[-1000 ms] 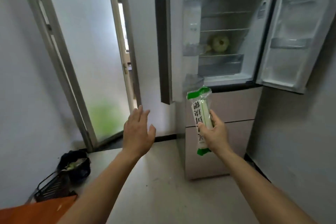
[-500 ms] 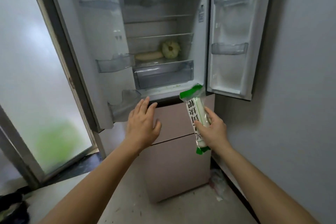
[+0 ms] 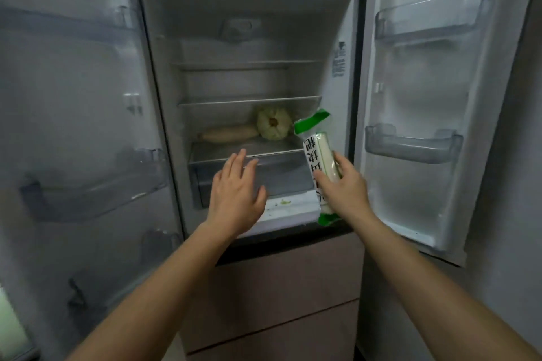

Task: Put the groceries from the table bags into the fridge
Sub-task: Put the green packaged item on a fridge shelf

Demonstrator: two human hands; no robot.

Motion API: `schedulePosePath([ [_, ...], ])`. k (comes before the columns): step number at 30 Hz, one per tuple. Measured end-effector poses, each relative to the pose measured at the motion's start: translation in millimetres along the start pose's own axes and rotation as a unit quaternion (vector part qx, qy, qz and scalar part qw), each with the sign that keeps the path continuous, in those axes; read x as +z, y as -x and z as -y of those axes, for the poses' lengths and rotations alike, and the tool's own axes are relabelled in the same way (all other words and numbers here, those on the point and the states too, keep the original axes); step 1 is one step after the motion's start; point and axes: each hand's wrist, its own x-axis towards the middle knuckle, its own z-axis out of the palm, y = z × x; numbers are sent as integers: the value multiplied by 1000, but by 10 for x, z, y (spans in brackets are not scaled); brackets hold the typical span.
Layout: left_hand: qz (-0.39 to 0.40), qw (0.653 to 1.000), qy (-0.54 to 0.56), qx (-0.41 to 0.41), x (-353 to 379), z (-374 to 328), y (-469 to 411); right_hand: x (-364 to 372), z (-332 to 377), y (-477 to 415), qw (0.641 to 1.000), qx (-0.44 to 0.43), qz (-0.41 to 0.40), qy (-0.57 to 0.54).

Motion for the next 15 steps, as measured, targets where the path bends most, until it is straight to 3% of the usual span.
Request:
schedulePosePath([
  [5,-26,998,-62,-3,113,102,-935,116,111,-1038,992,-99,11,77],
  [9,-23,991,-131,-30,216,286,-1559,352,164,-1836,954,-212,3,211],
  [15,-48,977,-179,-106,306,577,-2439,809,317,-2915,908,-305,-70,278],
])
